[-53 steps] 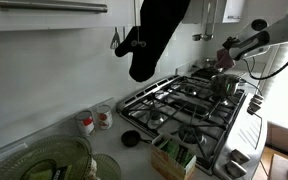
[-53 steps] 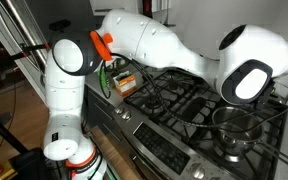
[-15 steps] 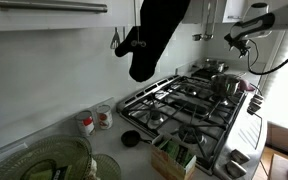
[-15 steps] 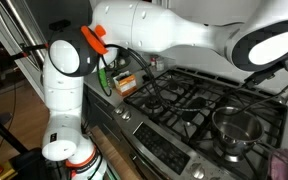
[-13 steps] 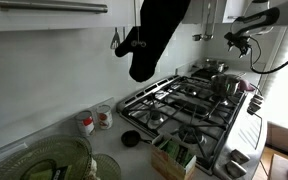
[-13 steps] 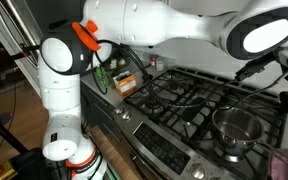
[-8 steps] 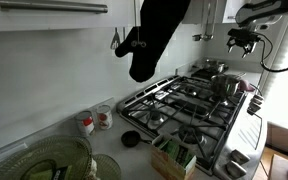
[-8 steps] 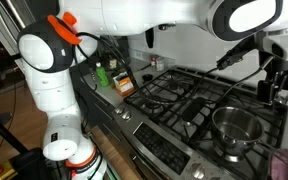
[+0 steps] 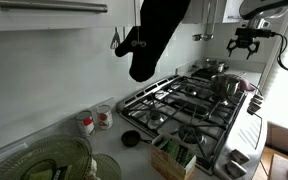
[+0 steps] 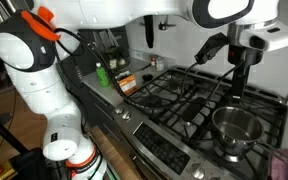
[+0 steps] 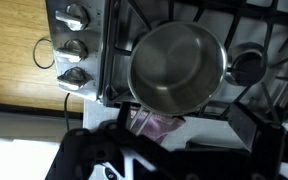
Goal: Move the pot from the rear right plate onto the front right plate of the stove, pick up the pink towel and use it to wipe the pot on the stove
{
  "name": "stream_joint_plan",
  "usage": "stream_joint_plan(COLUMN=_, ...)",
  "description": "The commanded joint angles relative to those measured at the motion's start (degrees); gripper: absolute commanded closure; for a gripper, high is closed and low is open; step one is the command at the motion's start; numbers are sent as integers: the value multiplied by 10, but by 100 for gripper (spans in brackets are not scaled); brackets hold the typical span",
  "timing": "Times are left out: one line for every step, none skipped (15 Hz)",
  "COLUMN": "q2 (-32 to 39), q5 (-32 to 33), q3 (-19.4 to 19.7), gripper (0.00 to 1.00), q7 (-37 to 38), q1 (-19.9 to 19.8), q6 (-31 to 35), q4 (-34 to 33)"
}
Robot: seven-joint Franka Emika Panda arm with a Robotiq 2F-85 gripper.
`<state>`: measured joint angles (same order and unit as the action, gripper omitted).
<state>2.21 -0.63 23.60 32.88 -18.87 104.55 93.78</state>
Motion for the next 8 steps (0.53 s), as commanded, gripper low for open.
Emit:
stream_joint_plan(q2=-27, q5=44, q3=-16, gripper=0, q7=-32, q1=-2, q6=-14, q4=31)
stream_joint_plan(q2=-28, q5=57, q3=-20, gripper=0, q7=-32, q1=-1, q6=-11, q4=34)
stream_joint_plan(q2=-29, q5=65, q3=-22, gripper=0, q7=-33, q1=-1, q6=-10, q4=36)
stream_joint_plan(q2=-29, q5=72, q3=-25, gripper=0, q7=-32, q1=-1, q6=-9, q4=37)
stream_joint_plan(q2=-28, q5=75, q3=-27, gripper=0, q7=-34, q1=-1, q6=-8, q4=37)
stream_joint_plan(q2=-10, q5=59, q3=-25, gripper=0, q7=-28, q1=-5, q6=-7, q4=13)
stream_joint_plan(q2=-10, q5=63, q3=-27, gripper=0, q7=-28, q1=-4, q6=-7, q4=14)
stream_joint_plan(q2=-10, q5=64, q3=-28, gripper=0, q7=-28, q1=-4, q6=-7, q4=14)
